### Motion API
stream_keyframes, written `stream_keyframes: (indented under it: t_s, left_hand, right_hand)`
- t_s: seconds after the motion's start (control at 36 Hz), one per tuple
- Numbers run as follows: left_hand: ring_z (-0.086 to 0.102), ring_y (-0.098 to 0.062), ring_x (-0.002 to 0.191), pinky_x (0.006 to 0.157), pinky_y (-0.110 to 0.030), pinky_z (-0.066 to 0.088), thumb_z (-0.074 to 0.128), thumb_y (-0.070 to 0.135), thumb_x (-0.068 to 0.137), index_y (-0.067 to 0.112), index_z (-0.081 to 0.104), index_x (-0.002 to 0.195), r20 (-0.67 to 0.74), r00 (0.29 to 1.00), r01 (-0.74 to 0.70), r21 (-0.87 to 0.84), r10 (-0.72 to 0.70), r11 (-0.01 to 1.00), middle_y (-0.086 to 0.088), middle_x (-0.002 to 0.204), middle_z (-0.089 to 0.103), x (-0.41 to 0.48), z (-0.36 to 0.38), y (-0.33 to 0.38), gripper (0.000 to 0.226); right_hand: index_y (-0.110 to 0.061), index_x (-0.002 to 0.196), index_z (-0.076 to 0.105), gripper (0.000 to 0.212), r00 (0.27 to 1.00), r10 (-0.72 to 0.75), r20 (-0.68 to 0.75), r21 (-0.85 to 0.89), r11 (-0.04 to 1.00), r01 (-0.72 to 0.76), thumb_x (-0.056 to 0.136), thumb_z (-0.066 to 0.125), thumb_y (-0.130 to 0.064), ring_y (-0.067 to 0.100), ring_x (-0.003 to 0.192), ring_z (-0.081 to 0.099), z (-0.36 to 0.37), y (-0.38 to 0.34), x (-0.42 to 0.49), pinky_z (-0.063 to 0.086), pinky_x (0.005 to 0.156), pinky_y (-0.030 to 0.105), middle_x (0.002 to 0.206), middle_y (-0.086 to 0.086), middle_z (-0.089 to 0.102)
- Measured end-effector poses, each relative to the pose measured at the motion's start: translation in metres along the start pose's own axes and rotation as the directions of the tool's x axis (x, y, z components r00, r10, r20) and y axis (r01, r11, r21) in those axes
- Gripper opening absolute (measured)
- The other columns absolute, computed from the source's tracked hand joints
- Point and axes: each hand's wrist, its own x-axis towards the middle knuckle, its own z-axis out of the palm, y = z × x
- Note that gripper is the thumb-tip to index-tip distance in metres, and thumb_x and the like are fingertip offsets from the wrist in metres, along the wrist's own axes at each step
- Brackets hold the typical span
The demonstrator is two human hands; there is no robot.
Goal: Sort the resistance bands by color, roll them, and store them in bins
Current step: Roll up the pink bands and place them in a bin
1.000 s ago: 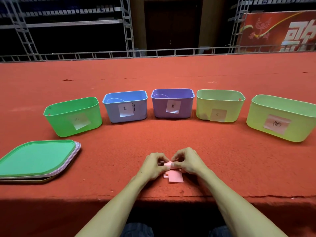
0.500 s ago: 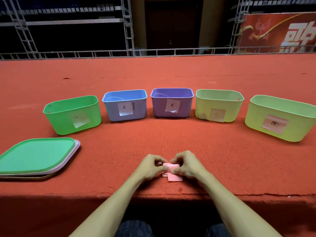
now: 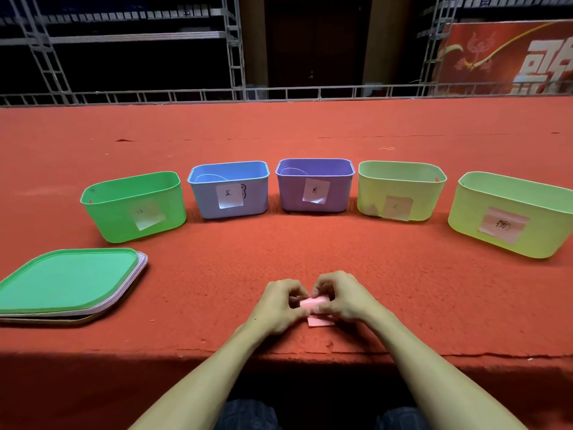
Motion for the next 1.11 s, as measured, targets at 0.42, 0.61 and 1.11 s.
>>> stream_keyframes:
  t_s: [0.42, 0.61, 1.11]
  left_hand:
    - [0.064, -0.009, 0.091, 0.086, -0.028, 0.051, 0.081, 0.025, 0.069, 0.028, 0.069, 0.096, 0.044, 0.997, 0.063, 0.032, -0.065, 0.997, 0.008, 0.097, 0.069, 0.032, 0.002, -0.011, 0.029]
    - [0.059, -0.002, 0.071, 0.074, -0.028, 0.048, 0.076, 0.023, 0.075, 0.031, 0.068, 0.083, 0.090, 0.993, 0.081, -0.045, -0.076, 0.996, 0.013, 0.078, 0.069, 0.029, -0.003, -0.004, 0.014]
    - [0.061, -0.008, 0.083, 0.073, -0.017, 0.043, 0.082, 0.018, 0.068, 0.030, 0.063, 0.083, 0.043, 0.999, 0.014, 0.033, -0.016, 0.999, 0.011, 0.090, 0.067, 0.009, 0.005, 0.003, 0.027]
  right_hand:
    - [-0.025, 0.081, 0.072, 0.022, 0.993, -0.004, -0.118, -0.015, 1.000, 0.002, 0.064, 0.080, -0.016, 0.007, 0.067, 0.059, 0.001, 0.013, 0.019, 0.050, 0.069, 0.029, 0.074, -0.005, 0.069]
    - [-0.029, 0.076, 0.067, 0.028, 0.993, 0.000, -0.122, 0.016, 1.000, 0.002, 0.060, 0.084, -0.015, 0.004, 0.068, 0.058, 0.004, 0.014, 0.010, 0.046, 0.067, 0.020, 0.074, -0.008, 0.067]
    - [-0.038, 0.081, 0.070, 0.027, 1.000, -0.004, 0.015, 0.080, 0.997, 0.003, 0.057, 0.081, -0.041, -0.001, 0.074, 0.065, -0.004, 0.017, 0.003, 0.052, 0.071, 0.026, 0.082, -0.014, 0.073]
